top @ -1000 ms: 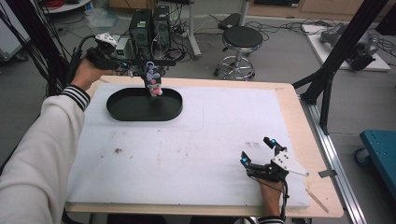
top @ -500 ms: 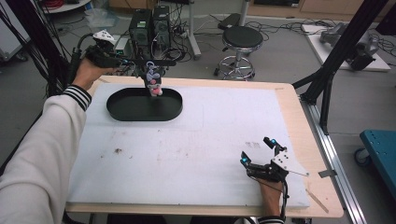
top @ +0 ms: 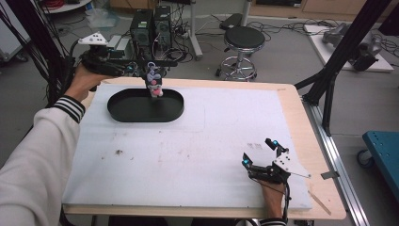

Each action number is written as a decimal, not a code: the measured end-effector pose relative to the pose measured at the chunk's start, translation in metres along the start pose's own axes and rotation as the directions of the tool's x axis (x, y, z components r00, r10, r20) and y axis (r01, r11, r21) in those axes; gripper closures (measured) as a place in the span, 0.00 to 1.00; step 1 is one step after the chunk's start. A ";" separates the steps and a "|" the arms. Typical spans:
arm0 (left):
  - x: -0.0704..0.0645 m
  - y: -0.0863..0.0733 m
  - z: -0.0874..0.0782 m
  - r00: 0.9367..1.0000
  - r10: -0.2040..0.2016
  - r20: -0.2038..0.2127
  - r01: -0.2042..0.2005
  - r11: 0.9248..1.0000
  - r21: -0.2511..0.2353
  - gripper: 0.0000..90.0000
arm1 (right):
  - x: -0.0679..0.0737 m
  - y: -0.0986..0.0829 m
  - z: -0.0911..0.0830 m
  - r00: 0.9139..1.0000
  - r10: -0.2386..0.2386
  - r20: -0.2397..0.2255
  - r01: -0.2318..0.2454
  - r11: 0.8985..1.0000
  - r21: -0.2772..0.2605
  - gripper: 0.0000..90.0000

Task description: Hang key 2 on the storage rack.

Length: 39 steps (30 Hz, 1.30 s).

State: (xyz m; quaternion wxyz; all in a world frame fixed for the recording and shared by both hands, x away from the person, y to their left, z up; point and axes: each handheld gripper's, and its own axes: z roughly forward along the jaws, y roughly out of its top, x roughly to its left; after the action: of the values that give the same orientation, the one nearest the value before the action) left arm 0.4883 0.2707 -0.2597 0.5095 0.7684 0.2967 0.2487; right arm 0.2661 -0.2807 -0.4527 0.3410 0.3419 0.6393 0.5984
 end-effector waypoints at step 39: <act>-0.131 -0.177 -0.095 1.000 -0.016 0.024 0.021 0.963 -0.268 0.02 | 0.000 0.000 0.000 1.000 -0.008 -0.002 0.008 1.000 -0.003 0.01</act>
State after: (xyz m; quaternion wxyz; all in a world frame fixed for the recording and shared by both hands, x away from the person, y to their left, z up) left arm 0.2956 0.2921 -0.4007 0.6142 0.6923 0.2620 0.2734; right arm 0.2663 -0.2805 -0.4526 0.3432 0.3382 0.6403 0.5982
